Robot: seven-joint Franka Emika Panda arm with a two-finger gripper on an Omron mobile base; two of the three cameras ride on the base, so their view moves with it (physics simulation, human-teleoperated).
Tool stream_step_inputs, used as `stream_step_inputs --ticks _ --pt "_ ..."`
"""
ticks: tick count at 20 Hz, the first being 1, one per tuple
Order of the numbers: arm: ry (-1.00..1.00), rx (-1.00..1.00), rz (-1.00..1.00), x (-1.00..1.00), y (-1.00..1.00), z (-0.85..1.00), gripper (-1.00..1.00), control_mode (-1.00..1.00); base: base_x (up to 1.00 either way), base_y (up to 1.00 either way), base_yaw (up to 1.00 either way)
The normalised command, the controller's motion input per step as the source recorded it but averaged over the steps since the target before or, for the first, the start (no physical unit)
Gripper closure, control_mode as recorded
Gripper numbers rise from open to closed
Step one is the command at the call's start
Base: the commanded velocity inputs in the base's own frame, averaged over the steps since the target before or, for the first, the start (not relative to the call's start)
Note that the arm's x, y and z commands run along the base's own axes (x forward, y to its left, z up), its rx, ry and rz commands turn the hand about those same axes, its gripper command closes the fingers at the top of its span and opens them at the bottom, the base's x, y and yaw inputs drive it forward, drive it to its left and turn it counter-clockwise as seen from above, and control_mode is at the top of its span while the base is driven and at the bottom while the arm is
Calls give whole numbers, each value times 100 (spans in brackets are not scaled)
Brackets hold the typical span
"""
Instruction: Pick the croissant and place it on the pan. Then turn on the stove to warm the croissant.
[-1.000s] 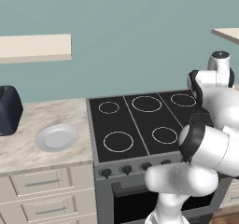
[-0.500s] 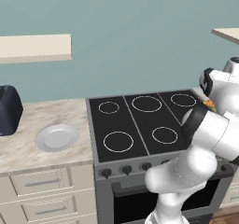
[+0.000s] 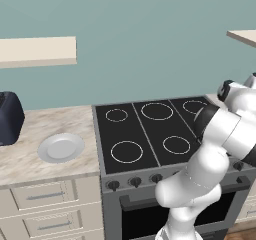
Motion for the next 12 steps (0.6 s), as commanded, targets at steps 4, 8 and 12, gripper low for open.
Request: stream_step_inputs --ticks 4,8,12 --pt "1 0 0 29 -1 -42 100 -100 0 0 0" --pt "5 0 0 35 0 -43 100 -100 0 0 0" --pt "7 0 0 35 -1 -48 100 -100 0 0 0"
